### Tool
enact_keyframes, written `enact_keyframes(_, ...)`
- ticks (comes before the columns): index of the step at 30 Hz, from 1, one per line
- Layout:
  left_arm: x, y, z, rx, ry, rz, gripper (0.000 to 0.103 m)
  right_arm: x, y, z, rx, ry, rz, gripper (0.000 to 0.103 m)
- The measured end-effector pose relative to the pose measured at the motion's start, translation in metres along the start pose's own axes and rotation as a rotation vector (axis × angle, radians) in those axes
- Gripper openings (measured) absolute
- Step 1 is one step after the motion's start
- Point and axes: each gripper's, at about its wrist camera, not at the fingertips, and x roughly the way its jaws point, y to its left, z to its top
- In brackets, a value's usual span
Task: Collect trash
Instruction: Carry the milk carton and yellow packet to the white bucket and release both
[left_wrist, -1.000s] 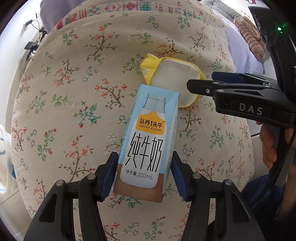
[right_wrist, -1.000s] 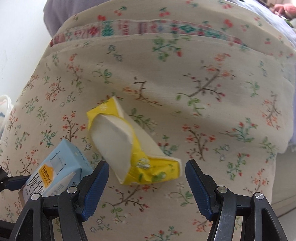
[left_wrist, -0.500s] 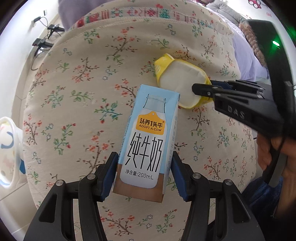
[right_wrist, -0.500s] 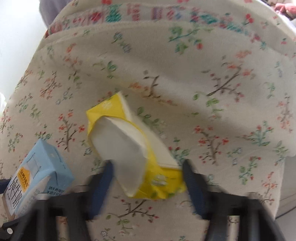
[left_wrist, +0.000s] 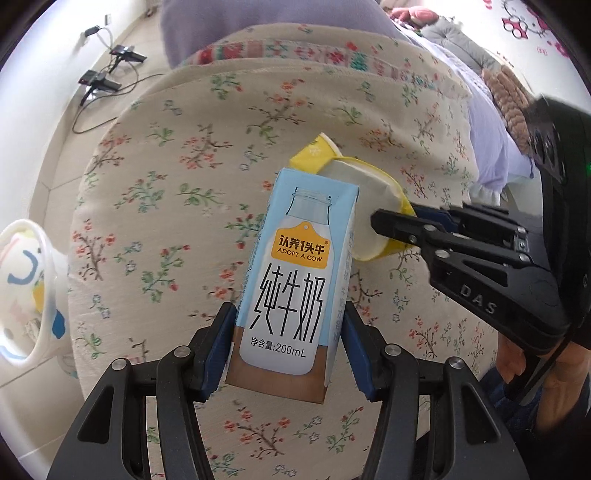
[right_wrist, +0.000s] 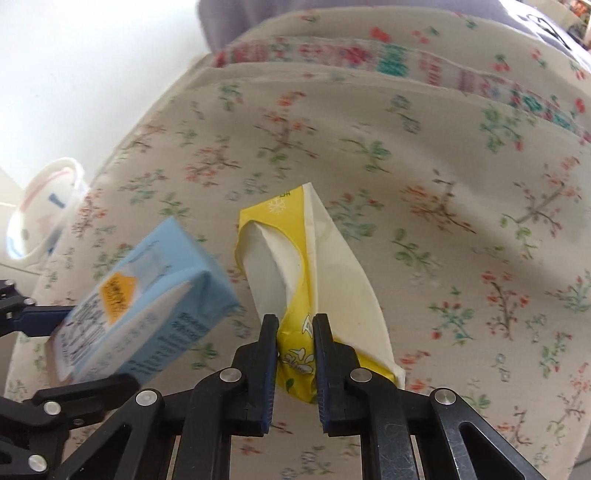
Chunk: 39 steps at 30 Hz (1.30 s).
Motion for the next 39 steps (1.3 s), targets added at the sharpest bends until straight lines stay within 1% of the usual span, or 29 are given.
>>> enact_keyframes(7, -0.021, 0.027, -0.003, -0.061, -0.036, -0.010, 0.059, -0.009, 0.005, 0.001, 0.035, -0.029, 0.053, 0.016)
enact_keyframes(10, -0.031, 0.040, -0.005, -0.088, -0.053, -0.025, 0.059, -0.012, 0.011, 0.002, 0.045, -0.030, 0.095, 0.016)
enact_keyframes(17, -0.054, 0.077, -0.009, -0.166, -0.094, -0.037, 0.059, -0.009, 0.038, 0.006, 0.051, -0.041, 0.147, 0.016)
enact_keyframes(21, -0.071, 0.111, -0.011, -0.243, -0.124, -0.034, 0.059, -0.006, 0.055, 0.012, 0.057, -0.047, 0.193, 0.015)
enact_keyframes(25, -0.092, 0.149, -0.015, -0.325, -0.166, -0.021, 0.059, -0.005, 0.064, 0.012, 0.046, -0.050, 0.203, 0.015)
enact_keyframes(30, -0.115, 0.217, -0.027, -0.482, -0.208, 0.023, 0.059, -0.010, 0.060, 0.013, 0.087, -0.063, 0.238, 0.015)
enact_keyframes(33, -0.118, 0.253, -0.039, -0.565, -0.212, 0.041, 0.059, -0.007, 0.064, 0.018, 0.104, -0.063, 0.281, 0.016)
enact_keyframes(37, -0.109, 0.283, -0.051, -0.635, -0.177, 0.063, 0.060, -0.005, 0.087, 0.028, 0.097, -0.074, 0.333, 0.016)
enact_keyframes(39, -0.104, 0.292, -0.052, -0.653, -0.163, 0.075, 0.060, -0.001, 0.100, 0.035, 0.094, -0.076, 0.363, 0.016)
